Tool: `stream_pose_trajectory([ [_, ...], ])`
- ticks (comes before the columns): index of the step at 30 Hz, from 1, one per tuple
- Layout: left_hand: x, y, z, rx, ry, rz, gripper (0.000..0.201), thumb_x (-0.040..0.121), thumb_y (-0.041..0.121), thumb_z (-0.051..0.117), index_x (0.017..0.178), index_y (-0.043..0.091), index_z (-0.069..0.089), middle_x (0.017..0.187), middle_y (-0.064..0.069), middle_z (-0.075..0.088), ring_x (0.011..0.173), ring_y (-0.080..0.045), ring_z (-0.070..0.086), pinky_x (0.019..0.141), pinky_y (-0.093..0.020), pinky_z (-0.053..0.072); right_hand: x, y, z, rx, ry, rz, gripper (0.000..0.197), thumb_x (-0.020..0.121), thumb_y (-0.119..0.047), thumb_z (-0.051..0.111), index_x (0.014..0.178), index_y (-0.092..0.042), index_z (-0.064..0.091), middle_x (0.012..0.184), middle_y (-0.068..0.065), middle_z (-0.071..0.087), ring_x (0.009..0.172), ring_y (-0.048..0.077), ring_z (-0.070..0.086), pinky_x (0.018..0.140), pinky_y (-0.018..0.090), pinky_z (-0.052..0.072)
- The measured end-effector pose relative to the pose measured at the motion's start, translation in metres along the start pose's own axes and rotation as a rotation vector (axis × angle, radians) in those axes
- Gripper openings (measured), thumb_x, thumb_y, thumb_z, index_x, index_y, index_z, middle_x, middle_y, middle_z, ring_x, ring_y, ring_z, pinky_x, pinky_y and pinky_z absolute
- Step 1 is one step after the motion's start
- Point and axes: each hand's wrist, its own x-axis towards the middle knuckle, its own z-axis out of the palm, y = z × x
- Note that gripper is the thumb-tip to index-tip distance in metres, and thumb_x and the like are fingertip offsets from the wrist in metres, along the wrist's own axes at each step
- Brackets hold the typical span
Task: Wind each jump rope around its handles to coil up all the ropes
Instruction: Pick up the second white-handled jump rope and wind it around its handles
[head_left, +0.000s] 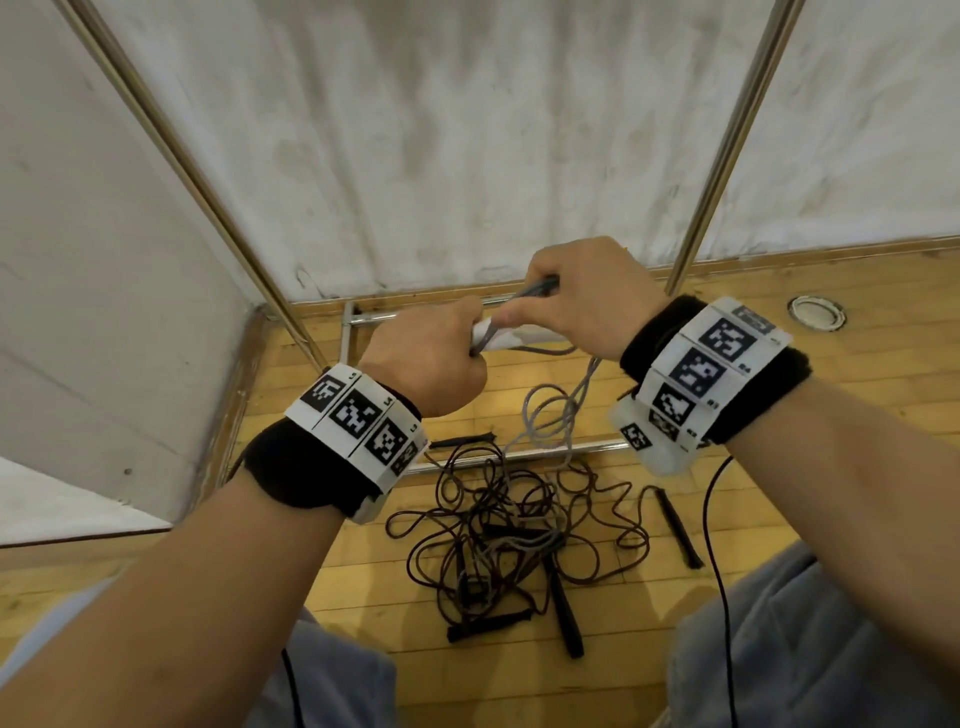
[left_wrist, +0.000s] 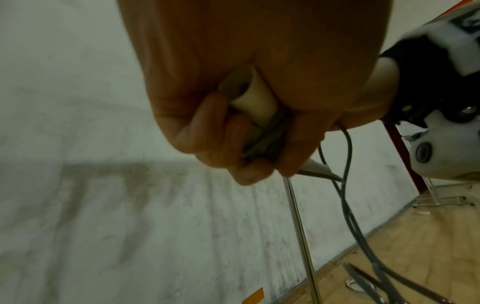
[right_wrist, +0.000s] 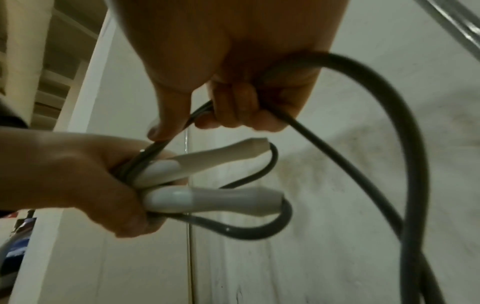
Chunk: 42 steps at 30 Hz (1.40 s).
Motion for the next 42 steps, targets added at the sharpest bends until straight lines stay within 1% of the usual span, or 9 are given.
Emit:
stream_pose_trajectory([
  [5, -0.009, 0.008, -0.011, -0.063, -0.095, 0.043, 0.011, 0.083, 0.021, 0.054, 0.076, 0.026, 0.048, 0.072, 0.006, 0.053, 0.063, -0.008, 0.046, 0.049, -0.027, 0.025, 0.002, 0.005, -0.018, 0.189, -0.118, 0.047, 0.030, 0.077, -0.040, 0.072, 0.062, -0.016, 0.064, 0.052, -0.004, 0.043, 0.046, 0.005, 0.037, 0.044, 0.013, 0.028],
  [14, -0.022, 0.023, -0.031, -0.235, -0.206, 0.182, 0.022, 0.081, 0.017, 0.063, 0.066, 0.022, 0.048, 0.064, 0.003, 0.050, 0.052, -0.013, 0.044, 0.047, -0.025, 0.030, -0.003, 0.009, -0.042, 0.357, -0.250, 0.101, 0.050, 0.058, -0.053, 0.068, 0.074, -0.006, 0.072, 0.051, 0.001, 0.049, 0.047, 0.008, 0.040, 0.047, 0.017, 0.032],
  [16, -0.026, 0.026, -0.034, -0.384, -0.189, 0.205, 0.014, 0.079, 0.017, 0.067, 0.073, 0.021, 0.056, 0.061, 0.008, 0.051, 0.051, -0.012, 0.046, 0.045, -0.020, 0.032, -0.006, 0.011, -0.044, 0.529, -0.269, 0.125, 0.047, 0.067, -0.042, 0.069, 0.073, 0.005, 0.064, 0.055, 0.006, 0.049, 0.043, 0.007, 0.041, 0.046, 0.016, 0.034],
  [18, -0.029, 0.029, -0.038, -0.632, -0.111, 0.200, 0.014, 0.074, 0.015, 0.069, 0.087, 0.016, 0.063, 0.055, 0.011, 0.053, 0.048, -0.006, 0.045, 0.043, -0.014, 0.033, -0.011, 0.006, -0.038, 0.727, -0.241, 0.182, 0.017, 0.083, -0.012, 0.061, 0.068, -0.005, 0.057, 0.057, 0.003, 0.053, 0.040, 0.001, 0.048, 0.044, 0.011, 0.038],
  [19, -0.029, 0.030, -0.040, -0.739, -0.055, 0.183, 0.022, 0.070, 0.017, 0.068, 0.091, 0.016, 0.062, 0.053, 0.011, 0.054, 0.046, -0.003, 0.044, 0.043, -0.015, 0.034, -0.012, 0.003, -0.031, 0.795, -0.198, 0.225, 0.019, 0.082, -0.007, 0.060, 0.063, -0.009, 0.056, 0.054, -0.002, 0.052, 0.038, -0.001, 0.048, 0.042, 0.011, 0.038],
  [22, -0.025, 0.027, -0.041, -0.898, 0.090, 0.065, 0.028, 0.061, 0.023, 0.060, 0.086, 0.018, 0.051, 0.055, 0.009, 0.051, 0.044, -0.004, 0.040, 0.046, -0.024, 0.033, -0.012, -0.008, -0.001, 1.012, -0.166, 0.213, 0.019, 0.088, -0.011, 0.056, 0.069, -0.013, 0.055, 0.045, -0.008, 0.040, 0.038, 0.005, 0.032, 0.041, 0.020, 0.024],
  [29, -0.019, 0.015, -0.038, -0.919, 0.217, -0.021, 0.026, 0.074, 0.011, 0.058, 0.083, 0.024, 0.038, 0.054, 0.004, 0.054, 0.048, -0.011, 0.043, 0.049, -0.024, 0.034, -0.018, -0.027, 0.034, 0.486, 0.073, 0.062, 0.040, 0.100, -0.021, 0.039, 0.061, -0.016, 0.051, 0.054, -0.001, 0.044, 0.048, 0.012, 0.037, 0.053, 0.029, 0.031],
  [38, -0.010, 0.003, -0.041, -0.908, 0.351, -0.102, 0.032, 0.073, 0.005, 0.059, 0.071, 0.020, 0.031, 0.038, 0.012, 0.047, 0.035, -0.003, 0.038, 0.038, -0.020, 0.030, -0.019, -0.022, 0.034, 0.407, -0.152, 0.070, 0.027, 0.099, -0.024, 0.040, 0.079, -0.028, 0.058, 0.061, 0.005, 0.044, 0.057, 0.022, 0.048, 0.059, 0.039, 0.046],
  [42, -0.007, -0.005, -0.037, -0.851, 0.371, -0.187, 0.022, 0.076, 0.011, 0.060, 0.083, 0.022, 0.043, 0.058, 0.007, 0.056, 0.039, -0.004, 0.042, 0.037, -0.018, 0.034, -0.024, -0.023, 0.037, 0.294, -0.130, 0.074, 0.037, 0.100, -0.028, 0.037, 0.068, -0.027, 0.055, 0.058, -0.009, 0.046, 0.052, 0.006, 0.042, 0.055, 0.025, 0.033],
])
